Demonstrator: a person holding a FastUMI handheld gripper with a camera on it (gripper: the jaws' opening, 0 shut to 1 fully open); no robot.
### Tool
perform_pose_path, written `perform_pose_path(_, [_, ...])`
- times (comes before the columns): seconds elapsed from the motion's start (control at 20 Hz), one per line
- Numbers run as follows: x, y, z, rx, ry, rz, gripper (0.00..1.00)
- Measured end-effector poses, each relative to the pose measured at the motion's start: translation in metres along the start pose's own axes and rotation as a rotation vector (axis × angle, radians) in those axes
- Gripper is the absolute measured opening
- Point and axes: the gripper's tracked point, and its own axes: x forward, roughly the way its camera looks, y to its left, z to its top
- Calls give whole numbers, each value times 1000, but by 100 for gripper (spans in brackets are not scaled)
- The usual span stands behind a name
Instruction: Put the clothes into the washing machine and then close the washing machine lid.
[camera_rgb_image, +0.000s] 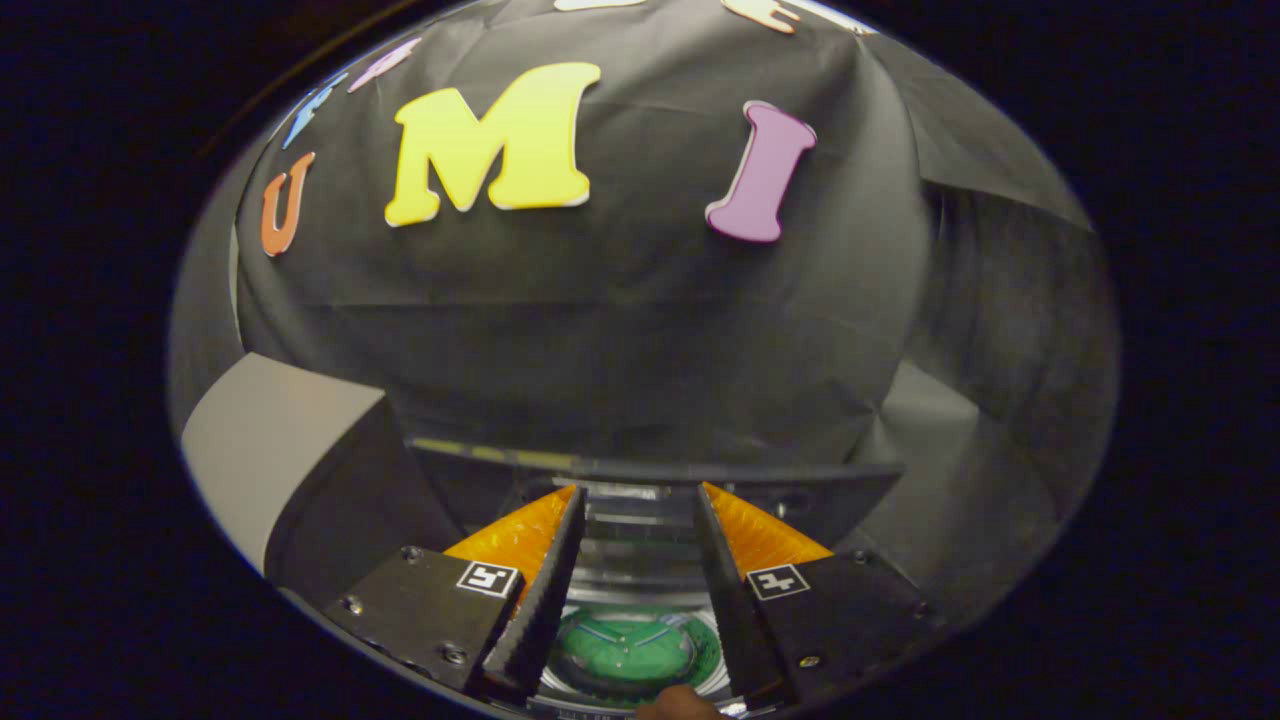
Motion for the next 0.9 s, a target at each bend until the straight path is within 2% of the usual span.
perform_pose_path(0.15, [-2,13,42,-33,-100,24,71])
perform_pose_path(0.35, [29,24,62,-52,-103,42,100])
perform_pose_path(0.65, [79,21,40,19,-4,64,100])
perform_pose_path(0.8, [87,24,15,67,76,54,100])
perform_pose_path(0.9, [88,30,12,86,70,57,100])
